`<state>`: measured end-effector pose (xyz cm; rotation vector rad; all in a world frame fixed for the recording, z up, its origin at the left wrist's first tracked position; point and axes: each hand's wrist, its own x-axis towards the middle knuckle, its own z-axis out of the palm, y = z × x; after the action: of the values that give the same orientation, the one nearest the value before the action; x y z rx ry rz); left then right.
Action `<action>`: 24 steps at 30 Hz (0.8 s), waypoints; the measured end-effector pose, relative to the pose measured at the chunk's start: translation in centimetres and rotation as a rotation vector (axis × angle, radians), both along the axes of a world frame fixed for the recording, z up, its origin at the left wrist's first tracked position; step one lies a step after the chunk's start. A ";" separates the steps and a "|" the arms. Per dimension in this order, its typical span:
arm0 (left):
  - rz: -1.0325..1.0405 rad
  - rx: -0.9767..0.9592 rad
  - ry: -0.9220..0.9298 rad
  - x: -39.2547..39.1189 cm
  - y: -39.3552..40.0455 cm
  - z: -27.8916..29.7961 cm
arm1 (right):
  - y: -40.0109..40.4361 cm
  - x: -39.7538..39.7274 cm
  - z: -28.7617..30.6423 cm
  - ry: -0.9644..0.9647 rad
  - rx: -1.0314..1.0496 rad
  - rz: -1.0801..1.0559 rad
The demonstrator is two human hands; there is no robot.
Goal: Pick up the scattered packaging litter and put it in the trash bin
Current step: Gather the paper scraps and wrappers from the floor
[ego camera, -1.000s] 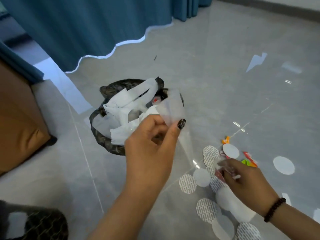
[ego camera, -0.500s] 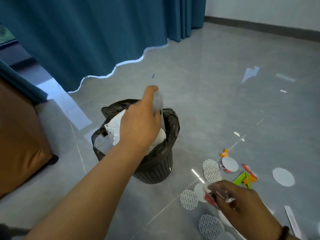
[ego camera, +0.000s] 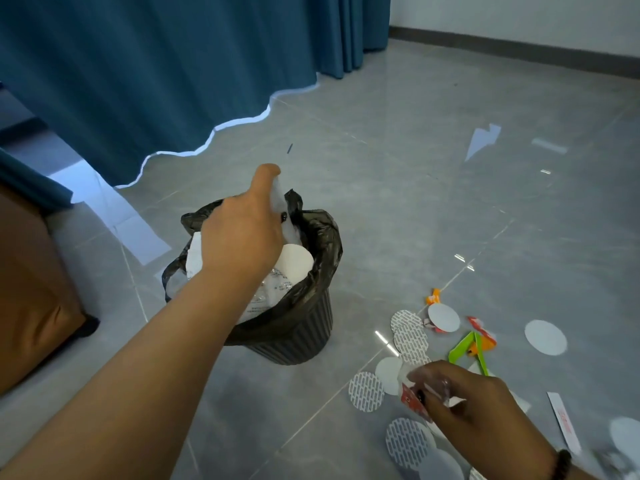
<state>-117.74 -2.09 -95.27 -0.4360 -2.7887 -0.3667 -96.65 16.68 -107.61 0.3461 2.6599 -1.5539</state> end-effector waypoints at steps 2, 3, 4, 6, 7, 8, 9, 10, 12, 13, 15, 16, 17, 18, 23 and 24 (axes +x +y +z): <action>0.021 0.021 -0.025 -0.4 -0.5 0.0 | -0.1 0.0 -0.2 0.004 0.001 0.005; 0.026 0.011 -0.046 -0.5 -0.6 0.0 | -0.1 0.0 -0.3 0.001 0.005 0.007; 0.034 0.000 -0.065 -0.6 -0.6 -0.2 | -0.1 -0.1 -0.4 -0.004 0.014 0.012; 0.058 -0.007 -0.078 -1.1 -0.5 -0.7 | -0.2 -0.3 -0.5 -0.004 0.038 0.025; 0.080 -0.013 -0.076 -1.4 -0.4 -0.9 | -0.2 -0.4 -0.6 -0.004 0.049 0.030; 0.107 -0.028 -0.079 -1.8 -0.5 -1.1 | -0.3 -0.5 -0.6 -0.010 0.050 0.033; 0.133 -0.048 -0.090 -2.2 -0.5 -1.4 | -0.3 -0.7 -0.6 -0.018 0.053 0.039; 0.159 -0.070 -0.107 -2.5 -0.6 -1.6 | -0.4 -0.8 -0.5 -0.020 0.060 0.050; 0.198 -0.112 -0.143 -3.0 -0.8 -2.1 | -0.5 -0.9 -0.4 -0.026 0.080 0.073; 0.202 -0.141 -0.158 -3.2 -0.7 -2.3 | -0.5 -0.8 -0.3 -0.032 0.082 0.079; 0.172 -0.175 -0.184 -3.2 -0.7 -2.6 | -0.5 -0.7 -0.2 -0.042 0.072 0.080; 0.149 -0.156 -0.195 -3.1 -0.7 -2.8 | -0.4 -0.6 -0.2 -0.049 0.063 0.076; 0.134 -0.123 -0.203 -3.0 -0.8 -2.9 | -0.4 -0.5 -0.2 -0.055 0.058 0.073; 0.125 -0.091 -0.202 -2.8 -0.8 -2.9 | -0.3 -0.4 -0.2 -0.061 0.059 0.065; 0.167 0.010 -0.187 -1.9 -1.1 -1.9 | 0.2 0.1 0.2 -0.138 0.056 0.028; 0.175 0.038 -0.189 -1.7 -1.1 -1.6 | 0.3 0.2 0.3 -0.150 0.061 0.019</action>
<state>-119.40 -3.18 -96.87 -0.1538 -2.9681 -0.4395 -96.47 16.98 -107.28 0.4210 2.5912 -1.3851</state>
